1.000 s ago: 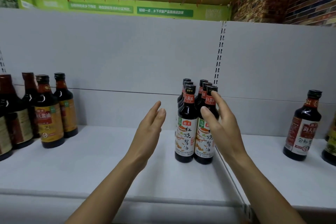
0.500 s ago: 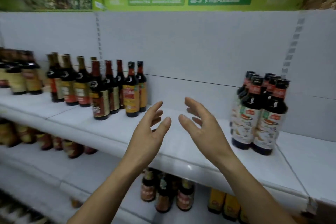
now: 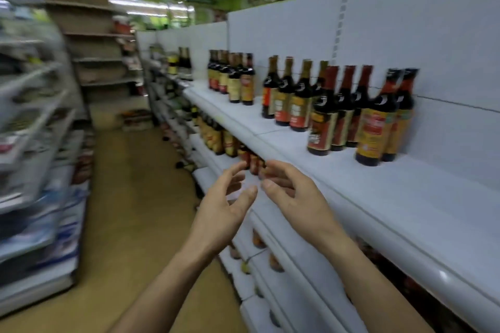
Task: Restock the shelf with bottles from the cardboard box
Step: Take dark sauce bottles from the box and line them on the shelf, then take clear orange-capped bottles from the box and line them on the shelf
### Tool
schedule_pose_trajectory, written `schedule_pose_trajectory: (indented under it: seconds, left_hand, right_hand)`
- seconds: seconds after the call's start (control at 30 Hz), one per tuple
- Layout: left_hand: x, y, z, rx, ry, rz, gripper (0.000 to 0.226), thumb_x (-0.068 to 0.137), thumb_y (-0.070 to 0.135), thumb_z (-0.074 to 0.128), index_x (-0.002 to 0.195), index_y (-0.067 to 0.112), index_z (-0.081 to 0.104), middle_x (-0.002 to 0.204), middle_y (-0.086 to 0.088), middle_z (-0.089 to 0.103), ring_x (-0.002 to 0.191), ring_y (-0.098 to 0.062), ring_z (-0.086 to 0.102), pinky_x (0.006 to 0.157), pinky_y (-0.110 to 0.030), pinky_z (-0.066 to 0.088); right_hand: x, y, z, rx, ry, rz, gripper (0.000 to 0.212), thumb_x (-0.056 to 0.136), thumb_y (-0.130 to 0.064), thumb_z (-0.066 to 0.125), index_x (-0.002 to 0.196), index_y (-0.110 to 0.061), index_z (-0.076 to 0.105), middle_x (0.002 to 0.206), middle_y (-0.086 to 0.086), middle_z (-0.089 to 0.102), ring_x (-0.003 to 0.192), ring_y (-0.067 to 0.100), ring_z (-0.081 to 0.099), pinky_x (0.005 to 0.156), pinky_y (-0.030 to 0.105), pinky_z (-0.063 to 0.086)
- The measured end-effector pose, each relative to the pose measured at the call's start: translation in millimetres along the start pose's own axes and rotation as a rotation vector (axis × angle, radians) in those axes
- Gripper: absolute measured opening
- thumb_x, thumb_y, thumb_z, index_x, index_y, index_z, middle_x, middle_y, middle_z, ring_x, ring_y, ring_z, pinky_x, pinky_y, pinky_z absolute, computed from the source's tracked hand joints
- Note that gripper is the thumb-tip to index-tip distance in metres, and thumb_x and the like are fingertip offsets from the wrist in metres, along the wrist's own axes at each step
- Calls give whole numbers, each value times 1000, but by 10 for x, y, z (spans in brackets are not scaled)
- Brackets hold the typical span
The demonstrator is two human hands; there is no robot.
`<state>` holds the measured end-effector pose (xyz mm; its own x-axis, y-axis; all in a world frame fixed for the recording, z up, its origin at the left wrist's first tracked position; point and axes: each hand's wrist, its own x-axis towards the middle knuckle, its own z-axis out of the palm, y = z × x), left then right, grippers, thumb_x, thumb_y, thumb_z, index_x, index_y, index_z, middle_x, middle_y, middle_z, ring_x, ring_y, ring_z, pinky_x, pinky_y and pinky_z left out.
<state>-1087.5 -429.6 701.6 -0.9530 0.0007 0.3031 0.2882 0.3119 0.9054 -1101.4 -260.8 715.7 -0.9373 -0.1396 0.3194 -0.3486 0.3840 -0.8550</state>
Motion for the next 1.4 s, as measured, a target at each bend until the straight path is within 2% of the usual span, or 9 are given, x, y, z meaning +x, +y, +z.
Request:
schedule_pose_trajectory:
  seconds: [0.13,0.27,0.4,0.57,0.7,0.87,1.1,1.33,1.4]
  left_hand:
    - [-77,-343,-196,50,148,-107,47,101,32,62,145,36,50,137,15,58,126,1,54,95,-13,46]
    - [-275,-675,-304,73,290,-253,47,99,26,65,144,33,51,133,12,60,125,-4,57,90,-8,45]
    - [-574,-1002,-335,105,400,-416,52,99,28,65,148,30,48,136,8,58,125,-6,56,82,-2,45]
    - [-997,-1472,-318,132,474,-608,53,99,32,64,149,34,46,140,9,56,127,-6,54,93,-16,44]
    - [-1318,-1859,-233,112,474,-756,53,100,34,63,150,36,44,141,10,55,126,-5,53,97,-24,43]
    - [-1651,-2396,-49,74,432,-899,53,101,33,62,151,32,44,138,6,56,122,-7,54,81,-14,44]
    - [-2188,-3357,271,-6,344,-1066,50,101,29,62,148,31,46,130,6,58,118,-9,57,84,-19,47]
    - [-2776,-4396,678,-45,224,-1210,54,100,29,64,151,28,44,135,2,57,119,-12,57,80,-16,47]
    - [-2951,-4692,775,-46,200,-1239,56,100,29,63,152,27,42,136,1,57,120,-13,58,88,-22,51]
  right_hand:
    - [205,209,463,50,-195,-7,44,100,-38,59,143,-35,52,136,-21,56,121,-6,54,105,26,48]
    - [285,468,913,96,-396,12,46,99,-39,60,144,-33,51,136,-14,58,112,-5,57,91,21,49]
    - [263,770,1351,79,-569,12,47,100,-36,59,145,-29,50,138,-15,56,118,-5,55,102,22,47]
    - [39,1185,1817,59,-751,71,47,100,-39,58,146,-29,49,136,-14,57,118,-1,56,103,29,49]
    - [-193,1570,2099,27,-866,153,46,101,-38,57,145,-29,49,134,-12,57,114,0,56,96,22,48]
    - [-525,2113,2359,-23,-947,277,44,101,-36,57,143,-26,51,129,-7,61,106,-3,57,87,16,45]
    - [-1118,2949,2691,-83,-1003,505,43,102,-31,57,144,-20,52,123,-1,64,113,10,60,80,11,45]
    - [-1742,3822,3110,-156,-1028,641,39,103,-31,55,141,-21,54,113,-10,62,102,1,58,73,6,42]
    - [-1929,4075,3268,-166,-1042,682,39,103,-29,54,141,-21,53,108,-13,60,95,-3,57,71,4,43]
